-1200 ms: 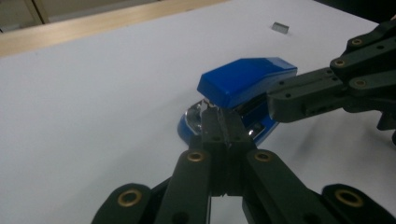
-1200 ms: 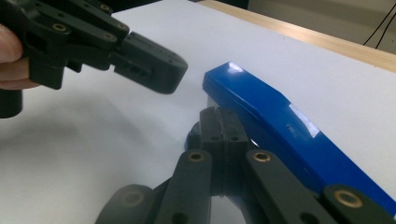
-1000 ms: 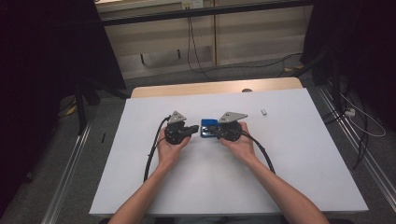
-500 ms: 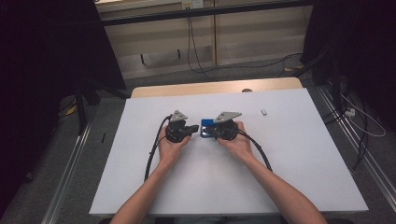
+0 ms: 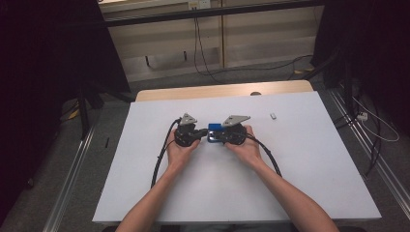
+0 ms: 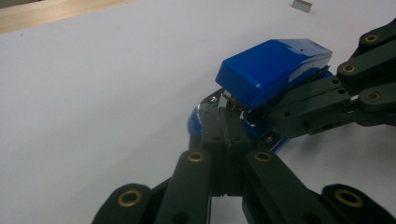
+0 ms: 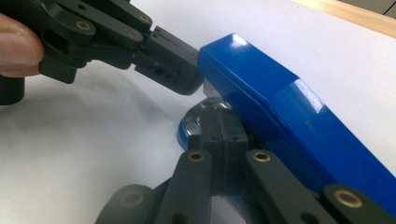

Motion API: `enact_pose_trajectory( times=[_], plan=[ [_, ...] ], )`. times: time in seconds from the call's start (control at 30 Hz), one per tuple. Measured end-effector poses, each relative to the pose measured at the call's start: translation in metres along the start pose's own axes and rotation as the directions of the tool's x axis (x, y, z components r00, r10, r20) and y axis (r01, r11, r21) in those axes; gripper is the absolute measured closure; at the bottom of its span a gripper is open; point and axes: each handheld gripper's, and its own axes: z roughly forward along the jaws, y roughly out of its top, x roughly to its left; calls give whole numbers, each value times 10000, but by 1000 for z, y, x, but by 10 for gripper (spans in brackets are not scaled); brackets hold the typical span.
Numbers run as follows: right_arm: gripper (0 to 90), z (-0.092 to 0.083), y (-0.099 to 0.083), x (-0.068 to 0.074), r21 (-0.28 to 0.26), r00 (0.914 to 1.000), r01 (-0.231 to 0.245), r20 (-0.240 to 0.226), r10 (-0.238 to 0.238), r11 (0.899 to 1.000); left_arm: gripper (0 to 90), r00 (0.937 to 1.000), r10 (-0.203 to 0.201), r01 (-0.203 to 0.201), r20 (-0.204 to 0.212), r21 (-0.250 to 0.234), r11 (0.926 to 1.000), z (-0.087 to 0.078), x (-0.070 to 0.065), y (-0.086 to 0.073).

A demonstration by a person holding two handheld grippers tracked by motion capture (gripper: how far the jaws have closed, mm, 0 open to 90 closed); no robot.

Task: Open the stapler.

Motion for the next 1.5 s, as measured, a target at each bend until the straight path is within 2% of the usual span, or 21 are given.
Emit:
enact_pose_trajectory(
  times=[0.17,0.2,0.43,0.5,0.97,1.03,1.5],
  plan=[
    [900,0,0,0,-13,10000,-66,0,66,10000,900,10000,-67,67,-72,-20,10000,1,0,0],
    [900,0,0,0,-22,10000,-74,14,74,10000,900,9999,55,-55,-117,15,10000,1,-1,0],
    [900,0,0,0,-12,10000,-70,13,70,10000,900,9998,114,-116,-153,-163,9998,-1,-2,3],
    [900,0,0,0,-15,10000,-67,15,67,10000,900,9994,268,-271,-221,-140,9995,-1,-3,4],
    [900,0,0,1,-34,10000,28,73,-28,10000,900,9999,98,-104,-130,-439,9990,-5,-4,10],
    [900,0,0,2,-23,9999,40,99,-39,10000,900,10000,-23,18,-97,-500,9987,-5,-4,10],
    [900,0,0,4,-31,9996,229,140,-229,9997,900,10000,-54,54,-4,-771,9970,-8,-8,16]
  ],
)
